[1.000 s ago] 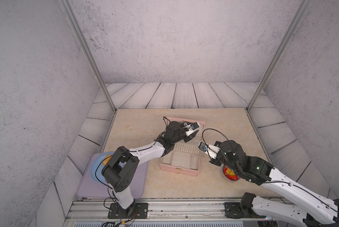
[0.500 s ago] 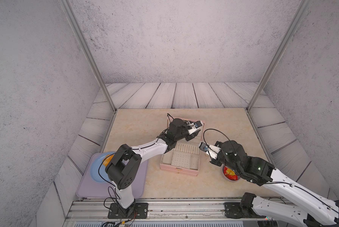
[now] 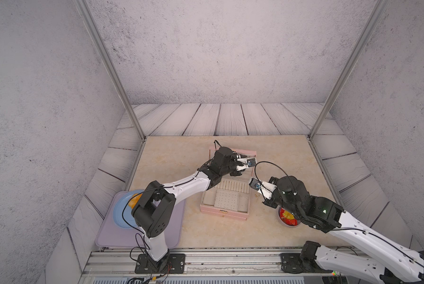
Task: Put jewelry chain into jewelry box
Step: Open the fastener on the jewelry box.
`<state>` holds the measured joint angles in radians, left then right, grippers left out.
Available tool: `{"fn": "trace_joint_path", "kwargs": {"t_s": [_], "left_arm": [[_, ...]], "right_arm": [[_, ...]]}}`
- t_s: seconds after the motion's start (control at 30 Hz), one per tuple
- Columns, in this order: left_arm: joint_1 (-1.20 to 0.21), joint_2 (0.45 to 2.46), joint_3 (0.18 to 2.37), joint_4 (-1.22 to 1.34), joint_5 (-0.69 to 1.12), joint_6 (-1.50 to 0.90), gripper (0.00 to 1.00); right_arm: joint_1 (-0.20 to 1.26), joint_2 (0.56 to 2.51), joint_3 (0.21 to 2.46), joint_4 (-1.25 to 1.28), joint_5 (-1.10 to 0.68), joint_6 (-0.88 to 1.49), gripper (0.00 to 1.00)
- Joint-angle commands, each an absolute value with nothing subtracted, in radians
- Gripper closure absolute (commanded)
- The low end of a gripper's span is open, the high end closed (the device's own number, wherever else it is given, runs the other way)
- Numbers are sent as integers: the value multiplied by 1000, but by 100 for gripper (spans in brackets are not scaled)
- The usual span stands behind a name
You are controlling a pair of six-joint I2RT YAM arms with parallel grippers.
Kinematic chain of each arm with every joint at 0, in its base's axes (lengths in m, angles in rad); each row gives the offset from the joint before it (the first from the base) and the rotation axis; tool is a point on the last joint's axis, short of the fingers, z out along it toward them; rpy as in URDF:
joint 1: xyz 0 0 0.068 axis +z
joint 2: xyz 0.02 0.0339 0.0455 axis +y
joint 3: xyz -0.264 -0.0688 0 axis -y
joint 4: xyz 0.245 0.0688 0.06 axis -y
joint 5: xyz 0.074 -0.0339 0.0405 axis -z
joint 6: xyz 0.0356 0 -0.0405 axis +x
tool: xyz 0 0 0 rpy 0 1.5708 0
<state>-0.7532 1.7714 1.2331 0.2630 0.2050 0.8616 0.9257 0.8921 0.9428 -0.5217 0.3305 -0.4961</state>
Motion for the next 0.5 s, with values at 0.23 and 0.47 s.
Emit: {"fn": "trace_joint_path", "kwargs": {"t_s": [0.23, 0.47], "left_arm": [[-813, 1806, 1164, 123, 22, 1098, 75], [-827, 1824, 1135, 126, -69, 1096, 78]], "right_arm": [[923, 875, 932, -510, 335, -477, 100], [922, 871, 934, -513, 332, -474, 100]]}}
